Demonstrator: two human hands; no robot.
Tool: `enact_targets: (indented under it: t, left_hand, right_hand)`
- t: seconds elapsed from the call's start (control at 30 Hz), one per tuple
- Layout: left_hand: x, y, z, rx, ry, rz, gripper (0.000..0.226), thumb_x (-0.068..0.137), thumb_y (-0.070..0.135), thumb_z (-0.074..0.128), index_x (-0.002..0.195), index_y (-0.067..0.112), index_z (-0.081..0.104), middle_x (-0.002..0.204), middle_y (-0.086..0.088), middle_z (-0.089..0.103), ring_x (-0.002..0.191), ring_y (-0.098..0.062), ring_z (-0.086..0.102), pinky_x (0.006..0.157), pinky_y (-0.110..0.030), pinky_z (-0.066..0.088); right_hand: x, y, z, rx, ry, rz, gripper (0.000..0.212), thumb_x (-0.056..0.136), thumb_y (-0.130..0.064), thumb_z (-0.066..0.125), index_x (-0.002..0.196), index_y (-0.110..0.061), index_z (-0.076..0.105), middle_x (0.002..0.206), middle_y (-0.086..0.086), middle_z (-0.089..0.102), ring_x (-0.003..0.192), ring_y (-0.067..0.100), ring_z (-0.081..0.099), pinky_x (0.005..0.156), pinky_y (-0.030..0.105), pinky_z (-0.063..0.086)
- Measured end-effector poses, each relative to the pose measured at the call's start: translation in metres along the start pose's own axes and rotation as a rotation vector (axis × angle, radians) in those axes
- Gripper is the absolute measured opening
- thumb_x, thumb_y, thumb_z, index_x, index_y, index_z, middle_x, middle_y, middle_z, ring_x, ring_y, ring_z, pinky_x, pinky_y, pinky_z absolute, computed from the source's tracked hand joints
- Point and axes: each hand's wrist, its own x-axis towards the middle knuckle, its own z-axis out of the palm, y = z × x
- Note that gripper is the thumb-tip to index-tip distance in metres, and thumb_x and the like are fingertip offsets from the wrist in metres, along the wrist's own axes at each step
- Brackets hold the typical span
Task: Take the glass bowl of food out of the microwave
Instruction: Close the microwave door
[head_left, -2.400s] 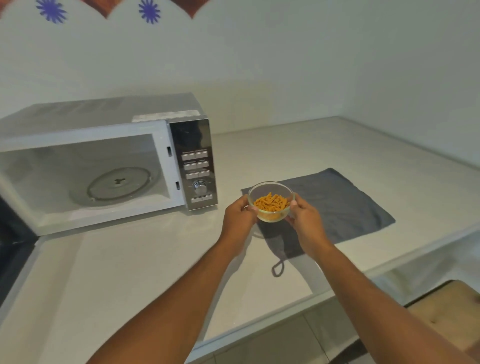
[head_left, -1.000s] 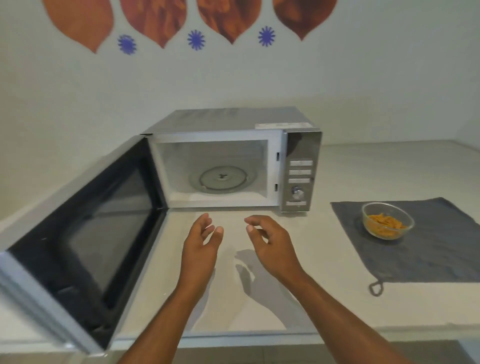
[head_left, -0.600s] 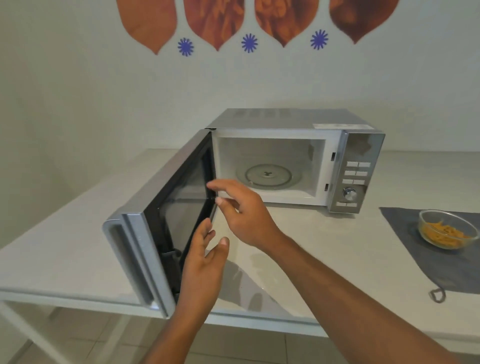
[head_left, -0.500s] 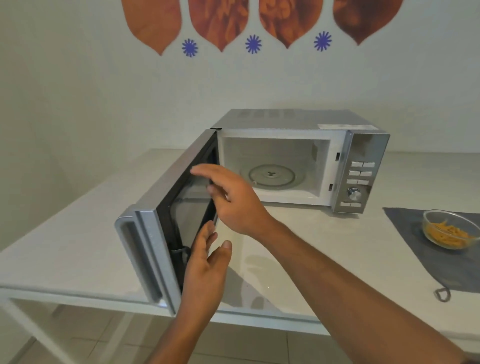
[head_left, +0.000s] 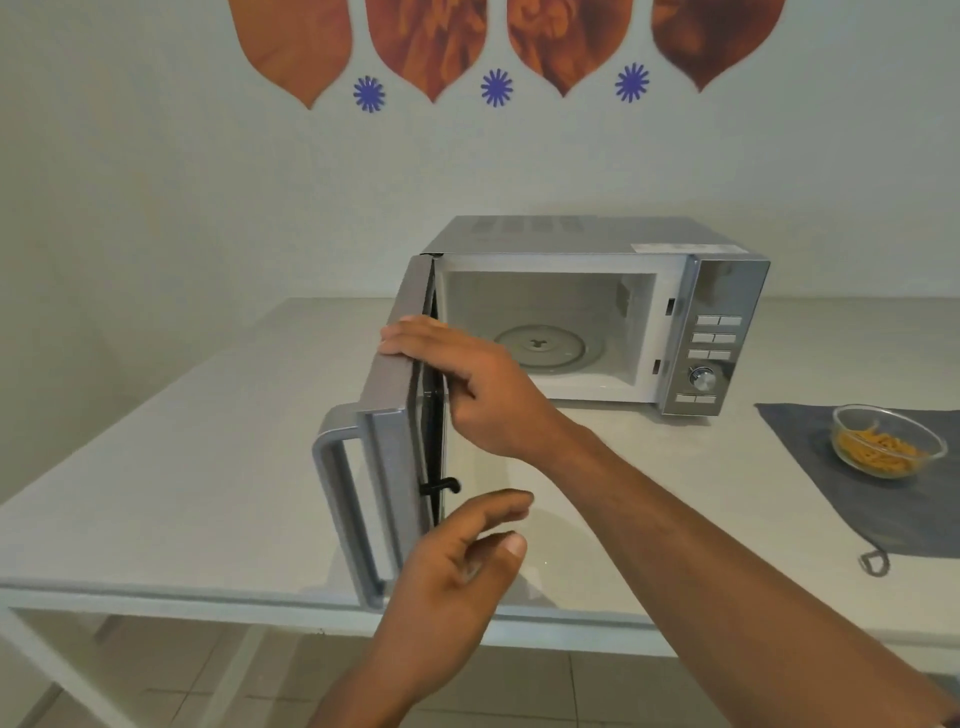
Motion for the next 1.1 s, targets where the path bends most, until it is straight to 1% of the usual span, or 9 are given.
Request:
enact_targets:
  t: [0.2, 0.27, 0.37, 0.43, 0.6, 0.73, 0.83, 0.93, 1.1]
  left_hand:
    - [0.003, 0.018, 0.015, -0.039, -0.141, 0.106, 0.033, 0.098, 0.029, 0.057, 0.128, 0.039, 0.063, 0.134, 0.015, 0.065, 0.129, -0.008, 0.058, 0.106, -0.028, 0.048]
    - [0.008, 0.024, 0.021, -0.073, -0.158, 0.143, 0.033, 0.097, 0.032, 0.056, 0.129, 0.037, 0.063, 0.132, 0.012, 0.067, 0.128, -0.012, 0.060, 0.106, -0.031, 0.050]
    - [0.018, 0.029, 0.028, -0.132, -0.132, 0.190, 0.031, 0.097, 0.030, 0.056, 0.126, 0.032, 0.066, 0.126, 0.006, 0.070, 0.124, -0.018, 0.063, 0.103, -0.037, 0.052]
    - [0.027, 0.031, 0.033, -0.184, -0.106, 0.215, 0.029, 0.097, 0.026, 0.055, 0.123, 0.029, 0.068, 0.124, 0.002, 0.072, 0.120, -0.022, 0.066, 0.101, -0.037, 0.054]
    - [0.054, 0.036, 0.044, -0.282, -0.058, 0.251, 0.022, 0.100, 0.019, 0.052, 0.115, 0.022, 0.069, 0.116, -0.003, 0.075, 0.107, -0.026, 0.073, 0.093, -0.035, 0.058]
    - [0.081, 0.033, 0.056, -0.331, -0.018, 0.232, 0.017, 0.098, 0.023, 0.055, 0.112, 0.019, 0.063, 0.106, -0.006, 0.078, 0.098, -0.028, 0.075, 0.090, -0.037, 0.060]
    - [0.100, 0.028, 0.068, -0.325, -0.017, 0.204, 0.019, 0.098, 0.024, 0.057, 0.116, 0.028, 0.059, 0.101, -0.005, 0.079, 0.094, -0.026, 0.076, 0.089, -0.035, 0.060]
    - [0.119, 0.023, 0.082, -0.277, -0.014, 0.179, 0.027, 0.099, 0.020, 0.057, 0.123, 0.032, 0.054, 0.093, -0.001, 0.079, 0.090, -0.020, 0.076, 0.088, -0.032, 0.060]
    - [0.151, 0.021, 0.104, -0.186, 0.013, 0.180, 0.029, 0.099, 0.022, 0.057, 0.115, 0.046, 0.057, 0.081, 0.005, 0.077, 0.083, -0.012, 0.075, 0.080, -0.026, 0.061]
  right_hand:
    - [-0.031, 0.013, -0.037, 0.072, 0.059, 0.100, 0.071, 0.076, 0.031, 0.043, 0.134, -0.008, 0.059, 0.147, 0.009, 0.053, 0.144, 0.017, 0.039, 0.121, 0.041, 0.029]
    - [-0.040, 0.016, -0.051, 0.113, 0.064, 0.140, 0.061, 0.083, 0.026, 0.051, 0.134, -0.007, 0.058, 0.149, 0.010, 0.051, 0.143, 0.017, 0.041, 0.119, 0.040, 0.032]
    - [-0.054, 0.020, -0.074, 0.153, 0.113, 0.212, 0.051, 0.090, 0.010, 0.063, 0.137, -0.009, 0.057, 0.149, 0.006, 0.051, 0.140, 0.009, 0.044, 0.115, 0.023, 0.034]
    - [-0.063, 0.026, -0.089, 0.140, 0.168, 0.285, 0.052, 0.090, 0.009, 0.061, 0.137, -0.013, 0.058, 0.147, 0.000, 0.053, 0.136, 0.000, 0.046, 0.110, 0.014, 0.035]
    - [-0.091, 0.049, -0.112, 0.113, 0.453, 0.528, 0.053, 0.095, 0.014, 0.044, 0.131, -0.019, 0.064, 0.129, -0.001, 0.067, 0.120, 0.011, 0.062, 0.102, 0.034, 0.052]
    - [-0.123, 0.058, -0.112, 0.150, 0.673, 0.577, 0.046, 0.096, 0.013, 0.044, 0.126, -0.014, 0.066, 0.117, 0.003, 0.071, 0.104, 0.000, 0.068, 0.079, 0.015, 0.057]
    - [-0.148, 0.063, -0.102, 0.133, 0.812, 0.639, 0.037, 0.097, 0.006, 0.051, 0.118, -0.018, 0.068, 0.113, -0.004, 0.073, 0.104, 0.004, 0.068, 0.084, 0.015, 0.056]
    - [-0.169, 0.070, -0.092, 0.019, 0.880, 0.674, 0.031, 0.095, 0.000, 0.057, 0.112, -0.025, 0.067, 0.110, -0.012, 0.070, 0.103, -0.006, 0.063, 0.081, 0.003, 0.048]
    - [-0.190, 0.082, -0.082, 0.040, 0.907, 0.672, 0.030, 0.093, 0.005, 0.057, 0.105, -0.021, 0.066, 0.101, -0.008, 0.070, 0.098, 0.009, 0.067, 0.081, 0.023, 0.058]
